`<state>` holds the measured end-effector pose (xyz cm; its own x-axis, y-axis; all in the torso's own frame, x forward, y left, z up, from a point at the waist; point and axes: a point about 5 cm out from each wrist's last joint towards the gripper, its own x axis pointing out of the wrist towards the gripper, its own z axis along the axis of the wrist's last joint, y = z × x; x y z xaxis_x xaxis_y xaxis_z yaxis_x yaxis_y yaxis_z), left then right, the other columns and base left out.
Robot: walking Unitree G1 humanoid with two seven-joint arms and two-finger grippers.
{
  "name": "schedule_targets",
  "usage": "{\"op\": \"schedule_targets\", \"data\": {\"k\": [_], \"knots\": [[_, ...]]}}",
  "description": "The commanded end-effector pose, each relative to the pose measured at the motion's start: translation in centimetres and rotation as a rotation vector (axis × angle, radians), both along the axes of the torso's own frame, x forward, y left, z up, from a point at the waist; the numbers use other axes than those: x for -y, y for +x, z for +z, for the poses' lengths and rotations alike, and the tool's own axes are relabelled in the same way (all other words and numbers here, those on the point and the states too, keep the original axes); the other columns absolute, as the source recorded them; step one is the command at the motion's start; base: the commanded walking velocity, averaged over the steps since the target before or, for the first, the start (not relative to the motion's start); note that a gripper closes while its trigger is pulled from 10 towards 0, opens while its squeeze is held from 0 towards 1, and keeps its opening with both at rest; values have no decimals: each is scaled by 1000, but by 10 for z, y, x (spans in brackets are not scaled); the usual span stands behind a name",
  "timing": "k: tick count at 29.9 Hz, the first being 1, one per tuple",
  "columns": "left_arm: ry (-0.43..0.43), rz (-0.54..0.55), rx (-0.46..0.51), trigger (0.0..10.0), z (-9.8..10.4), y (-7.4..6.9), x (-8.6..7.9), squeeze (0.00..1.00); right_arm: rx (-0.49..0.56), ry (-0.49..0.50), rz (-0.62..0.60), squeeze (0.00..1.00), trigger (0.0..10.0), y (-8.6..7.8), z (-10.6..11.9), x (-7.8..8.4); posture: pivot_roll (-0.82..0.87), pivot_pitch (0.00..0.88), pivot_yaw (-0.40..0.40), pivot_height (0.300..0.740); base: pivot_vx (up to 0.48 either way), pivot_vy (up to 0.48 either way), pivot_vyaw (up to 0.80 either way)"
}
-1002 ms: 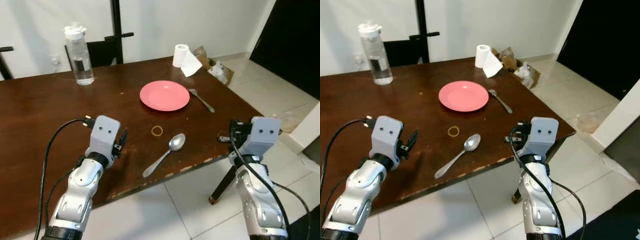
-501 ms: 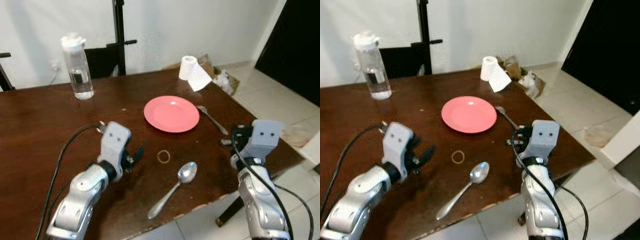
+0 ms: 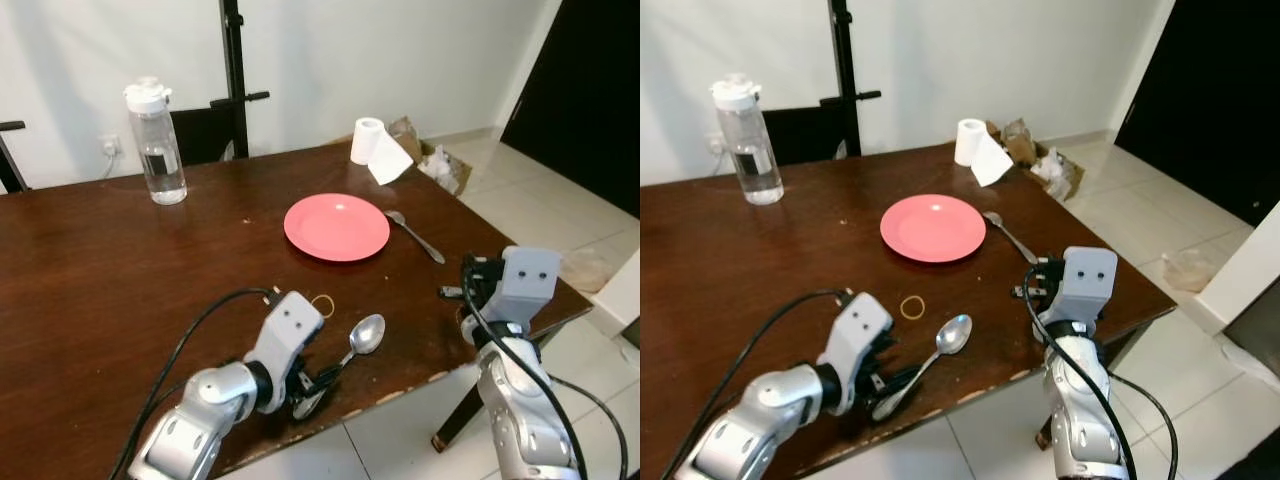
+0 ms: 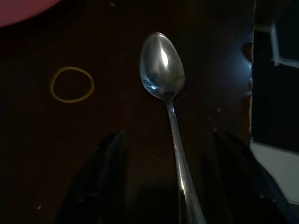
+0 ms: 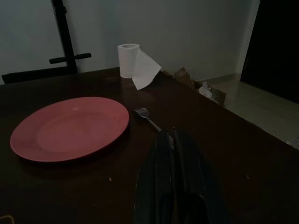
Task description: Setting the table
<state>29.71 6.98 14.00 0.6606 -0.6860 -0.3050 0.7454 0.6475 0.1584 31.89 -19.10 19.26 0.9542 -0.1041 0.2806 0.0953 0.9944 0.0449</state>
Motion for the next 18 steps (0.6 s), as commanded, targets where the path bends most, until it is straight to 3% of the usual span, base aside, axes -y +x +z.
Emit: {"op": "schedule_targets", "data": {"k": [1,3,4,11,12,13,15,16,18], "knots": [[44,-6,-30,10000,-9,-1,6,1000,-28,5,8,0,10000,-1,-6,0,66,89,31,740,0,0,0],[71,-1,-32,10000,-15,0,10,1000,-28,5,10,0,10000,-1,-5,-1,66,92,32,740,0,0,0],[72,3,-40,10000,-17,0,13,0,-28,6,11,0,10000,-1,-6,-1,66,94,31,740,0,0,0],[86,73,-86,10000,-37,8,26,0,-29,6,17,0,10000,-2,-6,-3,57,98,32,740,0,0,0],[93,82,-91,8784,-40,9,26,0,-30,6,16,0,10000,-2,-6,-3,57,98,32,740,0,0,0],[98,90,-95,6784,-42,10,26,0,-30,6,16,0,10000,-2,-6,-3,49,103,33,740,0,0,0],[106,92,-101,1294,-45,9,25,0,-30,7,14,0,10000,-3,-6,-2,48,103,33,740,0,0,0],[106,92,-101,1294,-45,9,25,0,-30,7,14,0,10000,-3,-6,-2,48,103,33,740,0,0,0],[120,82,-101,0,-47,5,24,0,-34,8,11,0,10000,-4,-7,-1,51,106,33,740,0,0,0]]}}
